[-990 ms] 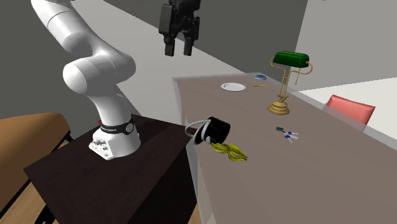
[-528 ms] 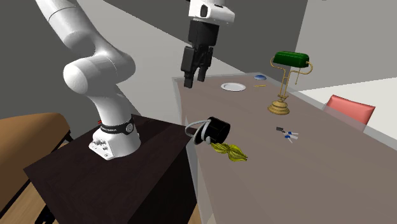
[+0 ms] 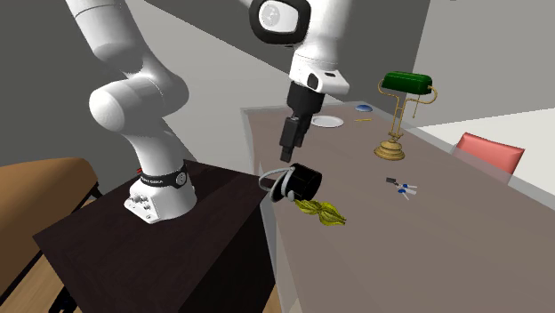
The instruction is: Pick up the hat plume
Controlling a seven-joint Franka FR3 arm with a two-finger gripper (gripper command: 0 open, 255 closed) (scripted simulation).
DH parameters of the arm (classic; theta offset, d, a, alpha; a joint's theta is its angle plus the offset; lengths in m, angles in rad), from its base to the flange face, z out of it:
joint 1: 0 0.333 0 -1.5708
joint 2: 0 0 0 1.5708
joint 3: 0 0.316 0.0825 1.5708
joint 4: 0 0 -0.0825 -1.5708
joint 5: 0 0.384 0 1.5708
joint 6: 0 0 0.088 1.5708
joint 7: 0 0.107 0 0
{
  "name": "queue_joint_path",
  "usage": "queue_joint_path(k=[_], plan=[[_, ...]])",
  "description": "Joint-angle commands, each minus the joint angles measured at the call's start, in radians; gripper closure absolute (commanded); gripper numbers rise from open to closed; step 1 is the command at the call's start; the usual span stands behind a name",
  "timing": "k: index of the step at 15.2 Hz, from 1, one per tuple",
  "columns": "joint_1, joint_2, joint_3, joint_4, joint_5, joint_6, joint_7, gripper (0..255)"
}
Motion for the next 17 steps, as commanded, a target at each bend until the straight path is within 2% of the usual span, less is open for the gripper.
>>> queue_joint_path(k=[1,11,17], plan=[[0.007,0.065,0.004,0.002,0.012,0.054,-0.003,0],[0.047,0.439,0.041,0.084,0.069,0.298,-0.015,0],[0.051,0.529,0.042,0.091,0.066,0.378,-0.014,0]])
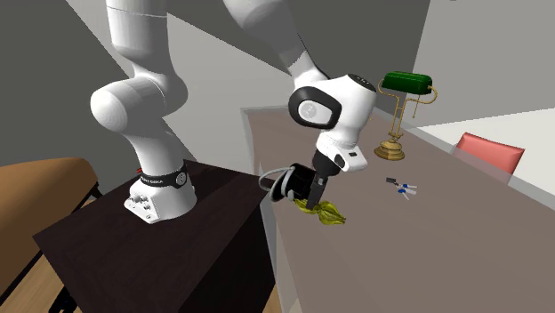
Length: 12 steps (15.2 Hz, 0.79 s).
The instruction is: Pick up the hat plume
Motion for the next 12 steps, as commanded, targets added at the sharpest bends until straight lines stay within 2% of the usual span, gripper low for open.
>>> queue_joint_path(k=[1,4,5,12], plan=[[0.002,0.026,0.0,-0.007,-0.002,0.027,0.002,0],[0.003,0.046,-0.001,-0.006,-0.004,0.047,0.003,0],[0.003,0.045,-0.001,-0.01,-0.004,0.05,0.003,255],[0.004,0.044,0.0,-0.009,-0.003,0.047,0.004,255]])
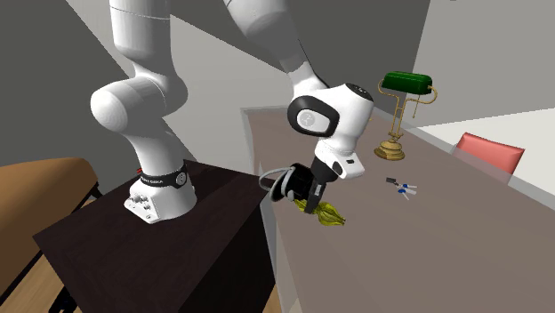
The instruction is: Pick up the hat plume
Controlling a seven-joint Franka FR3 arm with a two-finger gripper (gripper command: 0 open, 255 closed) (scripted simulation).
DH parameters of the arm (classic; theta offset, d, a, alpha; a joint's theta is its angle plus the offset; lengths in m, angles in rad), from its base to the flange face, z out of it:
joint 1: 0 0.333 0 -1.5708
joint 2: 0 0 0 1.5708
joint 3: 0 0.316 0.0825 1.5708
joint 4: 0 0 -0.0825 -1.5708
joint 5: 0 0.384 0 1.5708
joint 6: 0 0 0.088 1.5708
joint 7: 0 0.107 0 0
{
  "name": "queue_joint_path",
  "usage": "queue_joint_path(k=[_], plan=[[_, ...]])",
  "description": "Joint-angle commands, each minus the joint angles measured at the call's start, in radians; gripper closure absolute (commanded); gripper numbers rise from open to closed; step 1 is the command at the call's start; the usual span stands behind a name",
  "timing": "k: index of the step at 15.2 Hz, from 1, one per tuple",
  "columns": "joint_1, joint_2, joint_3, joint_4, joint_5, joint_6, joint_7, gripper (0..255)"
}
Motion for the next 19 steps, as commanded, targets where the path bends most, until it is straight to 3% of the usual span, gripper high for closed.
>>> queue_joint_path(k=[1,19], plan=[[0.001,0.002,0.001,-0.002,0.0,0.0,0.0,255],[-0.005,-0.178,0.005,0.02,0.017,-0.202,-0.004,255]])
